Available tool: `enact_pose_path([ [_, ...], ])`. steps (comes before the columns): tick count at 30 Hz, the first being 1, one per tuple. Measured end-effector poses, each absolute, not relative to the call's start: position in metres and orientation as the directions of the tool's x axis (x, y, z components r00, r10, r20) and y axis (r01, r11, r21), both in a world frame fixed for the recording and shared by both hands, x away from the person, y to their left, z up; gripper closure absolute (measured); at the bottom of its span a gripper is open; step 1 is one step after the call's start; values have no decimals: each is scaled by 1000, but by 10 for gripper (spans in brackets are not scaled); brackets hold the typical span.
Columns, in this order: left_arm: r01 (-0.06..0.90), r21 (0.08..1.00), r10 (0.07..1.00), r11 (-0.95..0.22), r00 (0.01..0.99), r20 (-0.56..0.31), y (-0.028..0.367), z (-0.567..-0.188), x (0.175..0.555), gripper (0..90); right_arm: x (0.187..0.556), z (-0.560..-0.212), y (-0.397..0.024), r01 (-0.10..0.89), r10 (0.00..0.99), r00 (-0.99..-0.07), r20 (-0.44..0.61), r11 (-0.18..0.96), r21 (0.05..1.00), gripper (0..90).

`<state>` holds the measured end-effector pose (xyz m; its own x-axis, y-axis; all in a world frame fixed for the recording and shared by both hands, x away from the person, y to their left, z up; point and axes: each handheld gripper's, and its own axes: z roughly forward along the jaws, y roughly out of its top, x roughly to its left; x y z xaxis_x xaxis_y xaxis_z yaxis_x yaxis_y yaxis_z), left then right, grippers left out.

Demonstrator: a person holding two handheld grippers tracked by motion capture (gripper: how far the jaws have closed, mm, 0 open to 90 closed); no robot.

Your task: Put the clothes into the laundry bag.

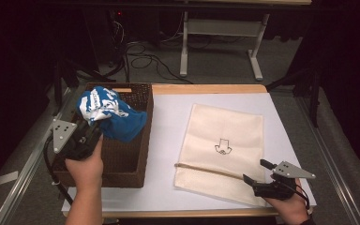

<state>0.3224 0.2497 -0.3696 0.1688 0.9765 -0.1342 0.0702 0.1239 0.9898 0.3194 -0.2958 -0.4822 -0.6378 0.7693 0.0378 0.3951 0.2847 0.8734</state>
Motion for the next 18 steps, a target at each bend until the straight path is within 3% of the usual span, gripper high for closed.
enact_pose_path([
  [18,30,996,941,89,324,-94,181,-335,331,782,319,-482,-296,387,765,-643,34,286,877,115],
])
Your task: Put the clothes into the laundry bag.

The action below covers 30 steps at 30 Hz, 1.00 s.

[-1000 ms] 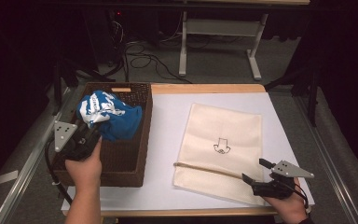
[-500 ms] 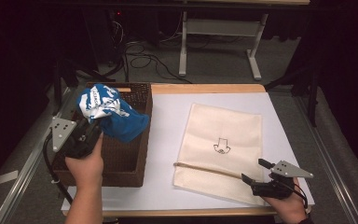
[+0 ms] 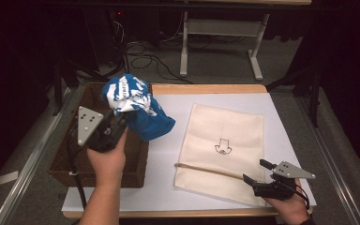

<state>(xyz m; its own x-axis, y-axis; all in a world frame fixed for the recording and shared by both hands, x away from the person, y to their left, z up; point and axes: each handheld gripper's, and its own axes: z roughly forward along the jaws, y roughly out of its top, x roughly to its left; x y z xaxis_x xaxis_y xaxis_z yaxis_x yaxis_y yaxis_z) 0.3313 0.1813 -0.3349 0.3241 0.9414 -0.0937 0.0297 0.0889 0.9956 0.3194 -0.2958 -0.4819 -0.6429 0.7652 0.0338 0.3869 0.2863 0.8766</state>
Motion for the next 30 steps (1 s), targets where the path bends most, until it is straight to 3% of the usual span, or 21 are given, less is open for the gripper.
enact_pose_path([
  [17,54,997,876,55,476,-74,102,-341,342,782,318,-481,-296,382,761,-647,33,286,879,132],
  [30,70,996,824,47,562,-78,79,-357,326,780,317,-481,-296,355,748,-663,20,291,888,198],
])
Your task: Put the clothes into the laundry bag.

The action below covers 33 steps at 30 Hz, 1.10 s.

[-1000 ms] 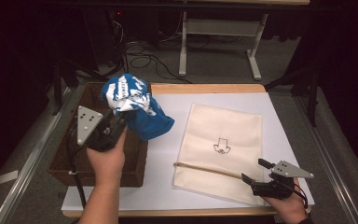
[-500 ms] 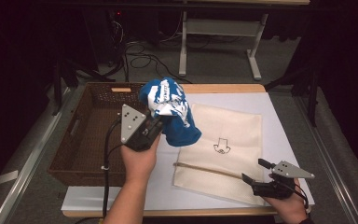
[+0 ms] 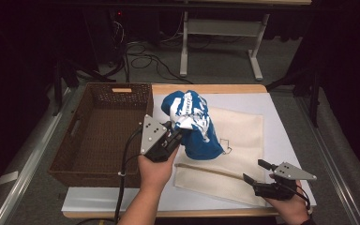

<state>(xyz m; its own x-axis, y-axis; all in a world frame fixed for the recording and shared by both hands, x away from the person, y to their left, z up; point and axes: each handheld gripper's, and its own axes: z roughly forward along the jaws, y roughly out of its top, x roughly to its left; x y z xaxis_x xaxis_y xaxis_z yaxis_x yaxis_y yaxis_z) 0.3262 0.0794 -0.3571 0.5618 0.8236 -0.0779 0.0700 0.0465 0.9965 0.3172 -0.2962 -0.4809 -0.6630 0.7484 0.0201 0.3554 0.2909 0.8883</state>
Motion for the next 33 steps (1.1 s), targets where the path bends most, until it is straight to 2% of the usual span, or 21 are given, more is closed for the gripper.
enact_pose_path([
  [14,80,997,814,18,578,-61,99,-390,281,778,317,-484,-291,362,745,-666,10,312,878,262],
  [22,97,994,803,54,588,-101,112,-419,263,778,326,-489,-285,393,752,-659,14,328,859,281],
  [24,103,994,802,42,590,-94,113,-422,263,777,329,-492,-284,402,744,-667,24,334,853,321],
  [33,107,994,805,9,589,-71,111,-427,262,776,339,-499,-267,428,745,-667,1,382,819,297],
])
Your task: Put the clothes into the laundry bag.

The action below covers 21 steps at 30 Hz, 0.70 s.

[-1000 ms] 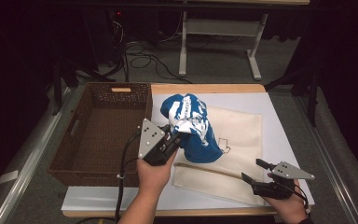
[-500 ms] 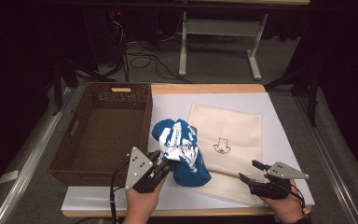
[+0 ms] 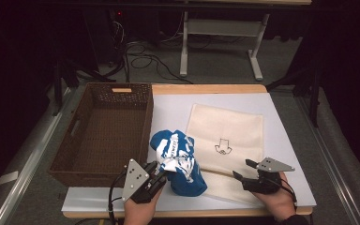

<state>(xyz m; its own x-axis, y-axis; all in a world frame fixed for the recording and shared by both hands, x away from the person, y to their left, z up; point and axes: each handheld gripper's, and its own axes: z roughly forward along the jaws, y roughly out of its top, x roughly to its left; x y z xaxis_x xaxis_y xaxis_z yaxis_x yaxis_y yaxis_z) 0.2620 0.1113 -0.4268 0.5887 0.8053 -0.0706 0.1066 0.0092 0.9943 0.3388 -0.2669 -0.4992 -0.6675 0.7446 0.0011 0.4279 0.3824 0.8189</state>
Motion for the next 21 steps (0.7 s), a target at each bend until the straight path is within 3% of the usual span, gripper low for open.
enact_pose_path([
  [13,123,992,806,-17,589,-60,107,-431,264,774,350,-513,-255,470,709,-705,-5,473,746,426],
  [18,124,992,810,-12,584,-63,108,-431,263,774,352,-513,-256,492,714,-700,18,465,736,608],
  [21,120,993,812,-12,580,-60,109,-431,262,774,353,-513,-255,500,713,-700,21,469,728,673],
])
